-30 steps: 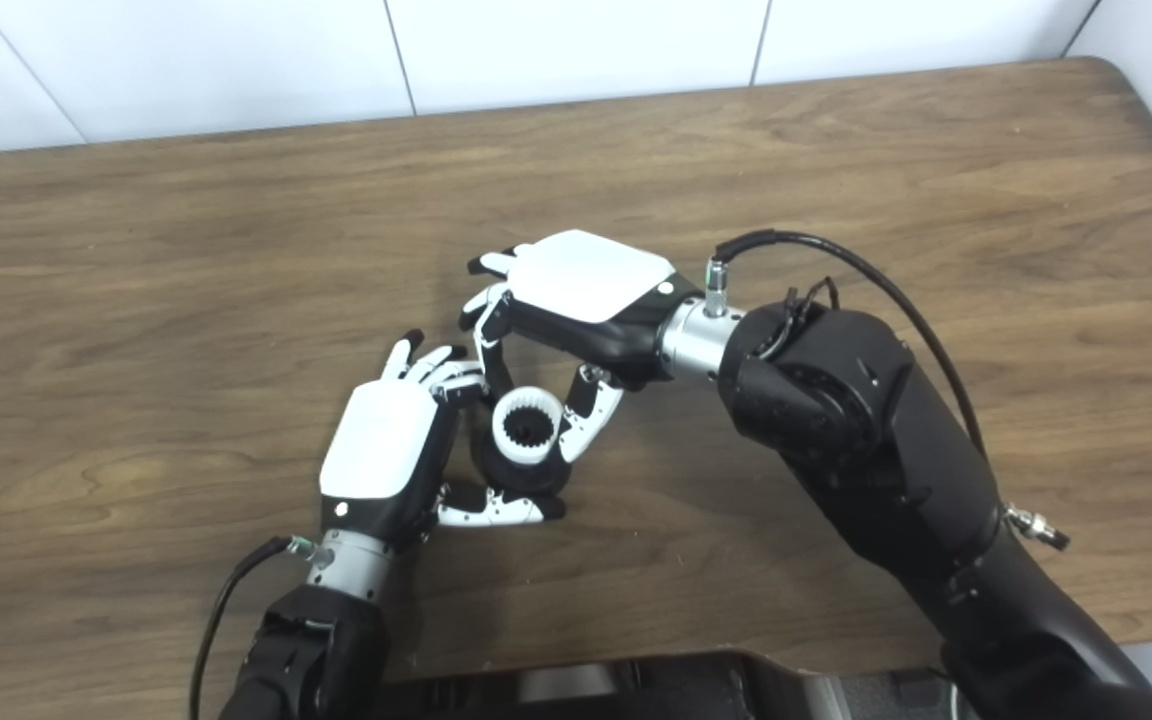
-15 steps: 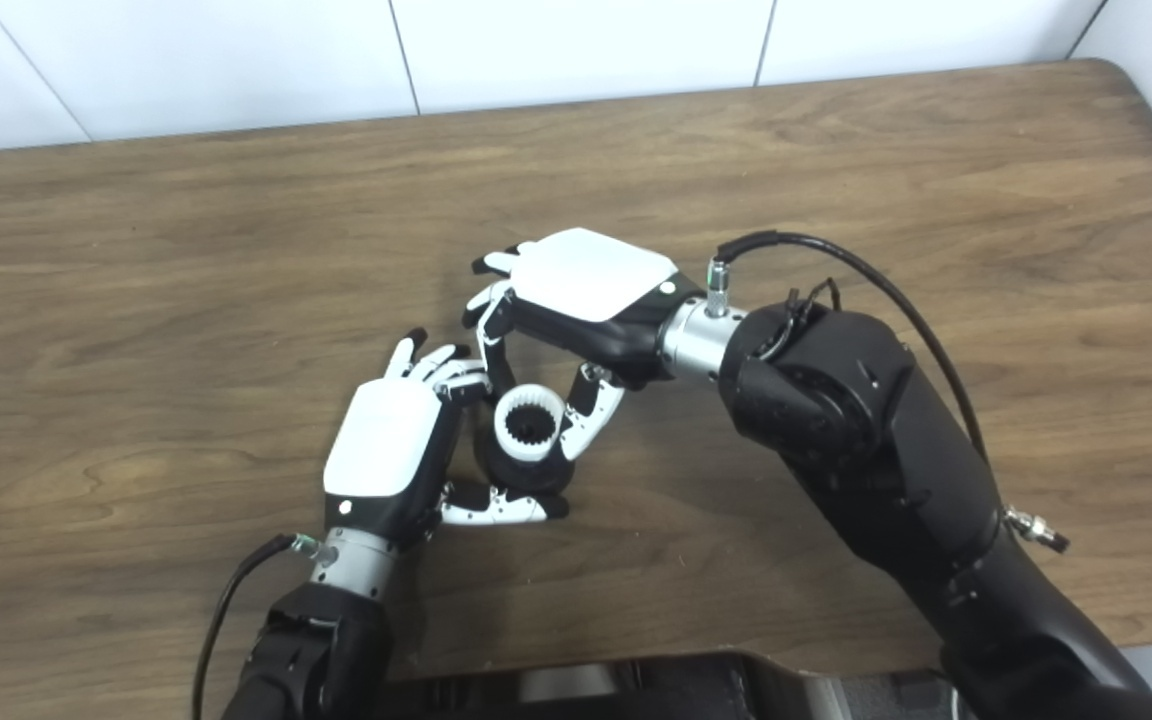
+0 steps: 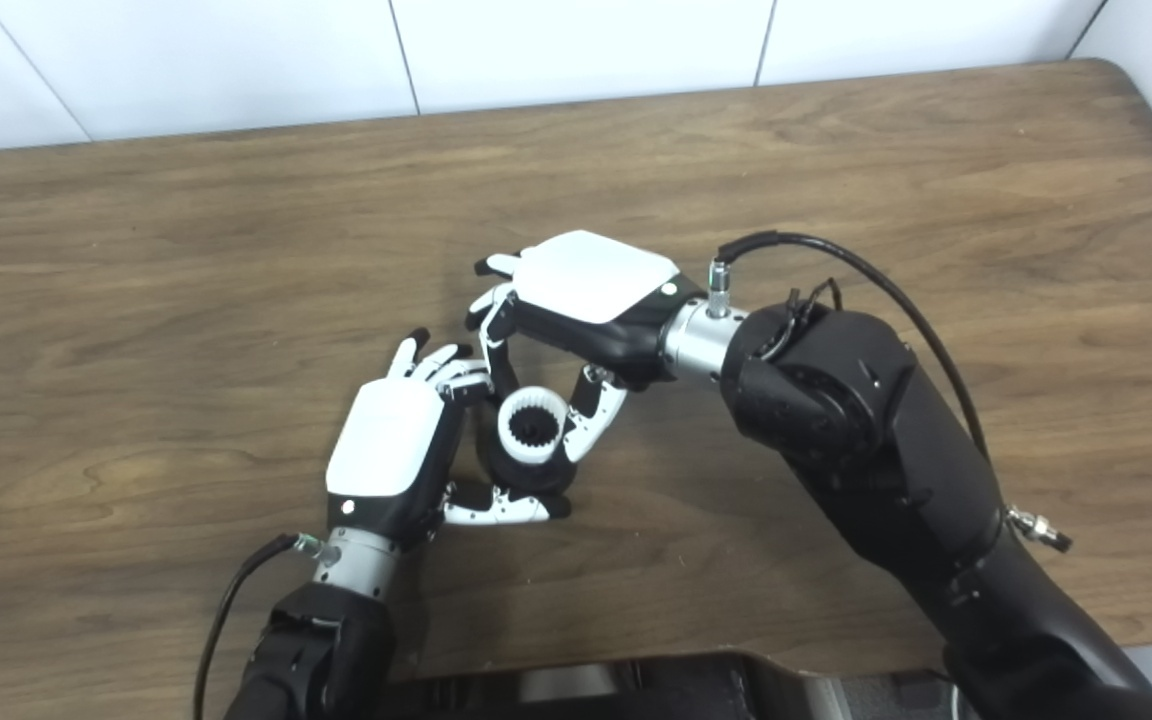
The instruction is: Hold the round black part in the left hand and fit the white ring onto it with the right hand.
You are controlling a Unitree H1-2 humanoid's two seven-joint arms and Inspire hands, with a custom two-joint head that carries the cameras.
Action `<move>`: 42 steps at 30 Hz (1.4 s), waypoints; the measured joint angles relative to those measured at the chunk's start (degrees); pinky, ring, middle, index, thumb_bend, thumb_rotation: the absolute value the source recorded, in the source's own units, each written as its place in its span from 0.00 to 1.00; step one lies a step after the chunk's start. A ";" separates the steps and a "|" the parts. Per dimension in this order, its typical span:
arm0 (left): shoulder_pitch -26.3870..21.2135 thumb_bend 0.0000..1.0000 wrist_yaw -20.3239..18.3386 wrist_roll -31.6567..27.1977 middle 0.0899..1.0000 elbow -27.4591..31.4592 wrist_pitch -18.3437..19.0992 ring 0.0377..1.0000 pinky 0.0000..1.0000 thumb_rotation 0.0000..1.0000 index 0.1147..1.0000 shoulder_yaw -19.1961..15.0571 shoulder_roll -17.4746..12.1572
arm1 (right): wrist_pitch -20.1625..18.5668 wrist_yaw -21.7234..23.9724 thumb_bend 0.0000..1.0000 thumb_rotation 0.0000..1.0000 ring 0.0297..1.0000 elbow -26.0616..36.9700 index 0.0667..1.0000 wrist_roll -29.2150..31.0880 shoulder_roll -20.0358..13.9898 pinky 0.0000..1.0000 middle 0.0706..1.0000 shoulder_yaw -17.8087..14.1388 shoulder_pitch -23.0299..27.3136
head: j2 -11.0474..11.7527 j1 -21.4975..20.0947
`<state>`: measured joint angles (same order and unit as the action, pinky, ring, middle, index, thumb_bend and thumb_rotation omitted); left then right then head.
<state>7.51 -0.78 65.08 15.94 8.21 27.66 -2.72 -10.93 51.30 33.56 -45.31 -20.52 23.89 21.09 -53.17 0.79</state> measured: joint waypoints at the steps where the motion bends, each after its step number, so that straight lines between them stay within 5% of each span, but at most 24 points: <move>1: 0.00 0.52 0.00 -0.01 0.74 0.00 0.00 0.87 1.00 0.05 0.42 0.00 0.00 | 0.00 0.03 0.52 0.13 0.98 0.00 0.45 -0.01 0.00 0.95 0.83 0.00 0.00 | 0.00 0.00; 42: -0.14 0.52 -0.26 1.19 0.74 -0.02 0.10 0.86 1.00 0.05 0.42 0.45 0.51 | 1.20 0.18 0.52 0.13 0.98 -1.76 0.45 -0.25 0.20 0.94 0.83 0.16 -0.16 | 0.00 0.18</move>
<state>7.37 -1.04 66.28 15.92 8.31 28.10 -2.21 -9.73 51.48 31.81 -45.56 -20.31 24.05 20.93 -53.17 0.97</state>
